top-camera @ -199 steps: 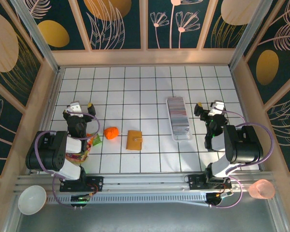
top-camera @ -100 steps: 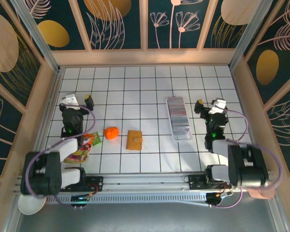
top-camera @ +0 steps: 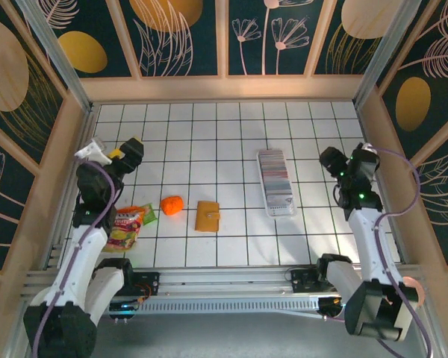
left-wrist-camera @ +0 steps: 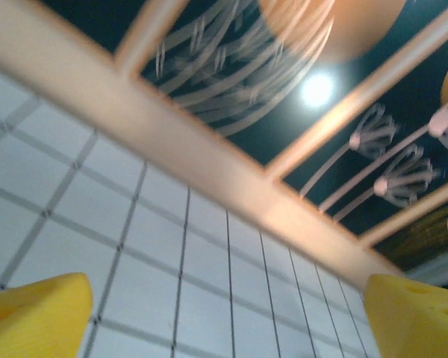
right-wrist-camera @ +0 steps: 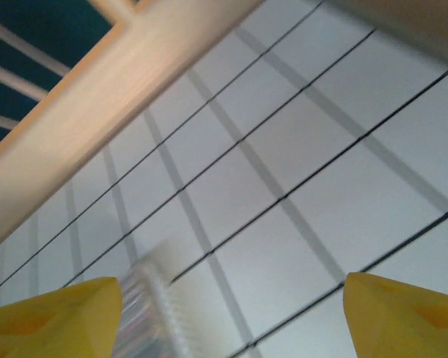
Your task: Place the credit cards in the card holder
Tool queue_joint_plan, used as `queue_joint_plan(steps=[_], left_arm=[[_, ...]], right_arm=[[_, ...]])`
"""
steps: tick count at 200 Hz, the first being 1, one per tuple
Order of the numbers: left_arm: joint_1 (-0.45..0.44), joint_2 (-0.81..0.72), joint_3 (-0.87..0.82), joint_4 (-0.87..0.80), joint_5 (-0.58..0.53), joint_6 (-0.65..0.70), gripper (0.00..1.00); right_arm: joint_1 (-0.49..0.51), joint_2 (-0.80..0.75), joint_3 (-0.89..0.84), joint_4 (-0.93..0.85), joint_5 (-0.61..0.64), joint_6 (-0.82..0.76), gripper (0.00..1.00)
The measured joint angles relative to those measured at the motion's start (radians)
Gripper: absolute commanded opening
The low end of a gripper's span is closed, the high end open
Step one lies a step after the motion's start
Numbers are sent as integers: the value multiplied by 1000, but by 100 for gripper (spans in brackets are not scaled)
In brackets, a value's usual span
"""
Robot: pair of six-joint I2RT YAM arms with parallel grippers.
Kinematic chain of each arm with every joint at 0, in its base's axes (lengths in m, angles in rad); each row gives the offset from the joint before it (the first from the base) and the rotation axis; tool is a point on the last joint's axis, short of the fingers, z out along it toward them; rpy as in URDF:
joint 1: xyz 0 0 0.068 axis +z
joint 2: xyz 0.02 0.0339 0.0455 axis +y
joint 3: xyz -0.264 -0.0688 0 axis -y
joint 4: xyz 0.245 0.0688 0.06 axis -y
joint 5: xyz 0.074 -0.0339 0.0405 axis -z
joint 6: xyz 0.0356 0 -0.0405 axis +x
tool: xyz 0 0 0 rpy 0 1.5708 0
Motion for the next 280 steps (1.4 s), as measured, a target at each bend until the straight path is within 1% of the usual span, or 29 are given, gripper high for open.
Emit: queue_joint_plan(steps=[12,25,34,52,63,70,81,90,96,102,113,125,135,139,163,167,176,221,252,280], left_arm=[[-8,51,37,-80,68,-11,89],[-54,88,51,-158,99,-21,89],[-125,108,54,-211,110,-26,88],[-273,135,60,-289,122,-31,77],[-341,150,71,-343,129,-37,74],[-364,153,77,-370,127,-36,73],[-394,151,83,-409,116,-35,71],[-415,148,83,-430,115,-39,67],[-431,147,82,-447,115,-43,64],[-444,146,81,-461,114,-47,62],[-472,143,73,-480,112,-49,61],[-499,138,56,-503,111,-58,62],[-515,131,39,-518,111,-62,62],[-520,127,33,-524,111,-66,62],[-538,107,-6,-537,107,-84,57],[-541,105,-12,-540,107,-85,55],[-551,103,-24,-540,107,-96,54],[-616,103,-74,-539,104,-134,54],[-630,103,-89,-539,92,-152,54],[-646,108,-108,-501,84,-169,54]], right_arm=[[87,-29,17,-55,-11,20,66],[233,-40,45,-92,-8,55,61],[338,-38,58,-97,-3,79,55],[532,-12,70,-102,19,145,42],[640,22,74,-102,45,187,38],[699,48,75,-100,60,210,37],[779,93,77,-93,78,245,29],[844,145,81,-83,89,272,25],[881,183,85,-77,94,293,20],[914,222,92,-69,99,309,16],[966,296,104,-51,108,348,15],[1006,366,110,-23,110,374,12],[1034,430,116,3,106,393,6],[1041,449,118,12,106,406,5],[1066,562,142,64,88,435,4],[1068,576,149,69,85,439,3],[1071,610,164,86,84,446,1],[1072,740,242,145,76,455,0],[1072,783,260,147,76,456,0],[1072,807,258,146,78,457,0]])
